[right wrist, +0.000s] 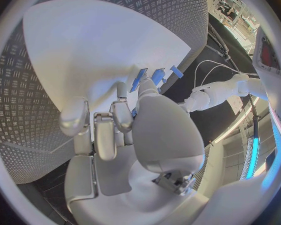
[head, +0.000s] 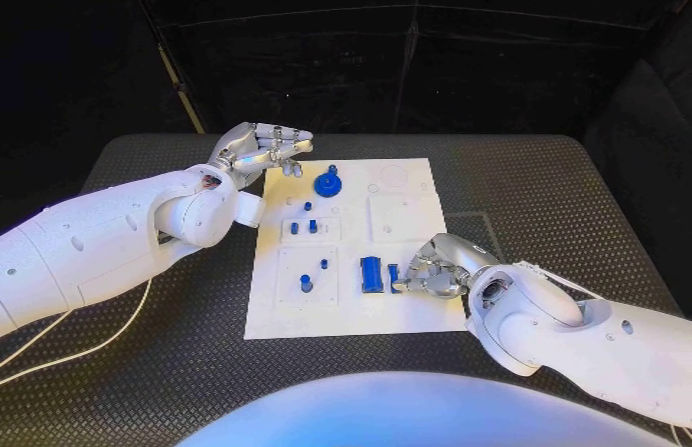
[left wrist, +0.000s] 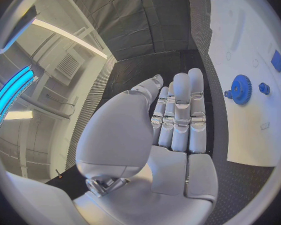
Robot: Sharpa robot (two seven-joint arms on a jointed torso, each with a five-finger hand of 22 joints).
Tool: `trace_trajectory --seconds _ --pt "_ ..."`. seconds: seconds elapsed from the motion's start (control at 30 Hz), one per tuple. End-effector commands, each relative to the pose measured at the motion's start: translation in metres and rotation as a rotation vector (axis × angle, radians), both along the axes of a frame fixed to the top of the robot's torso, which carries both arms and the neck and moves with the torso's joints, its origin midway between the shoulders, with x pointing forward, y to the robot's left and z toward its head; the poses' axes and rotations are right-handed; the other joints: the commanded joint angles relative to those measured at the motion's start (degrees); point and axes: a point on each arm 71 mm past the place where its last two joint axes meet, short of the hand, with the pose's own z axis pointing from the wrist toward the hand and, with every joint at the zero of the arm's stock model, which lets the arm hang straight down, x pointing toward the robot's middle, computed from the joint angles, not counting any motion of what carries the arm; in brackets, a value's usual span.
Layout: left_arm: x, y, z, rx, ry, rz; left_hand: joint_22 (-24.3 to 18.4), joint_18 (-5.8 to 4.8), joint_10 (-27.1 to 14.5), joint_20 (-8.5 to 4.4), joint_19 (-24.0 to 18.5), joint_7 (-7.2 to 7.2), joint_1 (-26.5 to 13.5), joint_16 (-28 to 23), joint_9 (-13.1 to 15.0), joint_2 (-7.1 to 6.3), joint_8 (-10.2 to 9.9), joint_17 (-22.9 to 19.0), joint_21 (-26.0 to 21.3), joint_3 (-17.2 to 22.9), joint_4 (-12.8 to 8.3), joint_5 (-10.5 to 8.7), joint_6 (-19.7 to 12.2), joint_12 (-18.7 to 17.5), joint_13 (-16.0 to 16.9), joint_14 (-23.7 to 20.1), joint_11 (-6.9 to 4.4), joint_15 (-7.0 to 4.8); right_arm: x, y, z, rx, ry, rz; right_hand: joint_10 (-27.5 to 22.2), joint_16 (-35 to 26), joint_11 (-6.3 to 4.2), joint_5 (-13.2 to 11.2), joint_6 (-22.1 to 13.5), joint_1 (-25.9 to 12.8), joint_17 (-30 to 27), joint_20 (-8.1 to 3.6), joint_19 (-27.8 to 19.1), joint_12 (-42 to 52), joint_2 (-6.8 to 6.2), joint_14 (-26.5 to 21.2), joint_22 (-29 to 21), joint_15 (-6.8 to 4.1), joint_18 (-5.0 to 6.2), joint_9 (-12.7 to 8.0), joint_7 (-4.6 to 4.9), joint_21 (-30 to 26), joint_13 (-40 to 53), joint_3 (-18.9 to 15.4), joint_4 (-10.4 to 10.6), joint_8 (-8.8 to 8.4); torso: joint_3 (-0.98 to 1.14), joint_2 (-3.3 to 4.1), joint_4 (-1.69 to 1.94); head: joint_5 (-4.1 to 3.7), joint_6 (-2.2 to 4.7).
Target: Assemble the parts on the task board
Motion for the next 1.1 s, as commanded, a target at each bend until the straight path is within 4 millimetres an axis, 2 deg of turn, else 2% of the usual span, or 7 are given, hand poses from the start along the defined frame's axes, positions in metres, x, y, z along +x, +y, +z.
trace_trajectory --seconds 0.03,0.27,0.5,0.53,0.67,0.93,1.1 --pt "0.000 -0.001 0.001 -0.008 -0.003 -0.007 -0.1 0.75 -0.4 0.33 0.2 0.23 0.1 -0.4 0.0 0.40 -0.4 -0.1 -0.2 -0.4 0.0 -0.20 -0.2 0.3 -0.1 -0.3 0.03 0.14 0.000 0.000 0.005 0.062 -0.038 0.015 0.3 0.0 0.18 0.4 0.3 -0.6 9.0 -0.07 0.2 0.0 0.53 4.8 -0.3 -0.31 -0.60 0.1 0.07 -0.2 -0.2 -0.7 0.5 0.28 0.01 -0.04 -0.05 -0.01 0.17" --pt "0.000 0.000 0.002 -0.008 -0.013 0.002 -0.1 0.75 -0.5 0.33 0.2 0.24 0.2 -0.4 0.0 0.41 -0.4 -0.1 -0.2 -0.4 -0.1 -0.20 -0.2 0.3 -0.1 -0.3 0.03 0.14 -0.001 -0.005 0.011 0.251 -0.056 0.101 -2.1 -2.1 0.84 0.9 -1.9 -0.8 5.1 0.33 -3.1 -4.1 1.15 3.9 -5.8 0.20 0.40 -0.2 0.83 -3.5 -3.3 -1.8 1.4 -0.77 -0.01 0.00 -0.03 -0.03 0.55" --pt "0.002 0.007 0.005 -0.048 -0.040 0.070 -0.2 0.78 -0.2 0.31 0.3 0.14 0.5 -0.4 0.0 0.55 -0.3 -0.1 -0.3 -0.3 -0.2 -0.17 0.0 0.6 0.0 -0.3 -0.07 0.08 0.033 -0.027 0.022 0.598 -0.018 0.009 -9.8 -8.5 2.28 2.8 -6.0 4.3 -4.5 1.52 -10.5 -18.6 2.99 1.3 -19.1 1.47 2.73 -1.0 2.64 -12.5 -14.7 -1.7 -1.0 -3.32 -0.52 -0.14 -0.29 -0.40 1.98" --pt "0.002 0.009 0.005 -0.058 -0.047 0.084 -0.2 0.77 -0.1 0.31 0.3 0.04 0.3 -0.4 0.0 0.50 -0.2 -0.1 -0.4 -0.5 -0.1 -0.21 0.1 0.7 0.0 -0.4 -0.12 0.08 0.046 -0.034 0.025 0.671 -0.024 -0.025 -15.7 -15.6 2.80 2.9 -6.8 6.2 -14.0 1.92 -16.5 -28.4 3.37 -2.1 -28.5 2.02 4.20 -1.3 3.24 -19.5 -22.1 -1.5 -2.0 -3.92 -0.67 -0.37 -0.28 -0.49 2.05" --pt "0.006 0.011 0.004 -0.083 -0.055 0.113 -2.1 0.49 -0.8 0.83 -4.0 0.05 0.0 -5.8 0.0 0.20 -0.3 -2.3 -3.9 -0.9 0.4 -0.16 0.0 0.3 -0.3 -6.3 0.22 0.87 0.079 -0.045 0.031 0.826 -0.040 -0.102 -21.7 -36.1 4.35 1.6 -7.6 9.8 -36.2 3.48 -21.0 -35.9 4.73 -12.9 -32.5 3.71 3.97 -1.9 4.46 -26.8 -28.5 -1.1 -3.7 -4.90 -1.03 -1.14 -0.40 -0.62 3.48" --pt "0.018 0.012 -0.002 -0.116 -0.057 0.166 -15.5 -1.16 -4.6 6.80 -25.1 0.58 -0.1 -30.2 -0.2 -0.04 -1.2 -13.0 -23.7 -2.3 1.9 -0.21 -3.2 -4.3 -1.3 -20.0 3.68 7.39 0.125 -0.048 0.029 0.998 -0.066 -0.160 -28.2 -66.4 9.90 -1.9 -10.2 12.2 -54.8 9.77 -35.0 -52.8 6.54 -32.7 -44.2 11.55 1.88 -6.8 7.15 -47.7 -48.8 -1.4 -5.1 -9.49 -1.25 -1.89 -0.42 -0.82 6.05" --pt "0.025 0.010 -0.007 -0.122 -0.055 0.204 -22.9 0.78 -6.3 10.24 -30.5 -0.17 0.4 -38.2 -0.2 0.98 -1.3 -16.8 -27.6 -5.1 1.7 -0.15 -4.6 -6.8 -1.4 -20.0 4.67 8.18 0.139 -0.050 0.024 1.030 -0.088 -0.180 -24.7 -77.7 10.38 -1.9 -9.5 10.1 -65.2 13.69 -32.4 -58.5 8.43 -29.2 -50.9 12.11 4.39 -12.4 7.26 -57.4 -61.0 -1.6 -8.7 -9.70 -1.17 -2.34 -0.38 -0.41 7.41"
